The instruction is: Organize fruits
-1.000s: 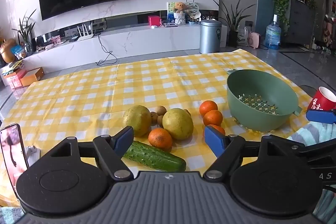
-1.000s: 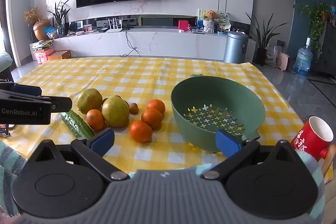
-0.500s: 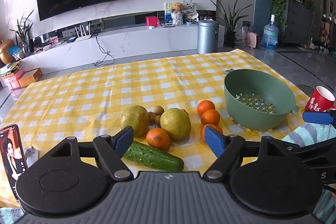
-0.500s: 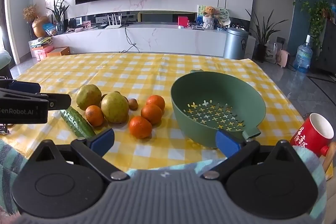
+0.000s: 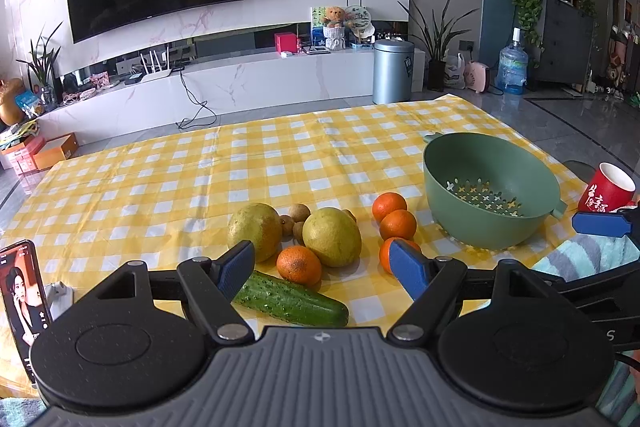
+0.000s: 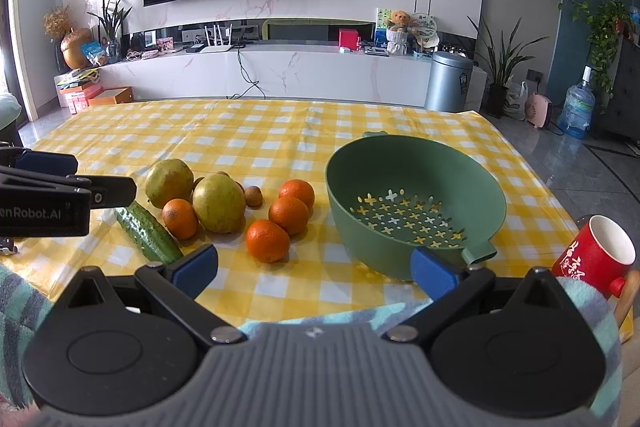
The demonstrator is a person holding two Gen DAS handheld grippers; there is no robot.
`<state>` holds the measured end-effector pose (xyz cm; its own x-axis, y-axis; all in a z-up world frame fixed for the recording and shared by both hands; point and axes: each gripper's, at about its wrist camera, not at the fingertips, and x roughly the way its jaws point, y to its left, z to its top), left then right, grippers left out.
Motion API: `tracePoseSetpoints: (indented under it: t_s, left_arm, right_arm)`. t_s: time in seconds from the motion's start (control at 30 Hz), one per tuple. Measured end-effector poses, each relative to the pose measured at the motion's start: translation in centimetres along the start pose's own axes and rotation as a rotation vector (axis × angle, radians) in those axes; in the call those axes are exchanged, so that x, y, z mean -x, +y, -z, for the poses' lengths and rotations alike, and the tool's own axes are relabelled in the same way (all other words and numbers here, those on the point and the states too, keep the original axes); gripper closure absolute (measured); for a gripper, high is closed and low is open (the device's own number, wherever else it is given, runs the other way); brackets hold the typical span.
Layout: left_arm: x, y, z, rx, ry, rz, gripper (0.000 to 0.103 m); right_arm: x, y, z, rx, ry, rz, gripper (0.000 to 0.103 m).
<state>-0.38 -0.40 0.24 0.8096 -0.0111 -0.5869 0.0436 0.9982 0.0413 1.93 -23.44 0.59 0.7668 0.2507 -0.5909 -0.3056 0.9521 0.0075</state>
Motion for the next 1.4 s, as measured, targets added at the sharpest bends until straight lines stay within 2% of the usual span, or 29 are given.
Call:
tracePoseSetpoints:
  t_s: [1.4]
  left_arm:
    - [-0.14, -0.07, 0.14, 0.001, 0.001, -0.003, 0.013]
  right_arm:
    - [-0.31, 0.24, 0.03, 0.005, 0.033, 0.006, 0.004]
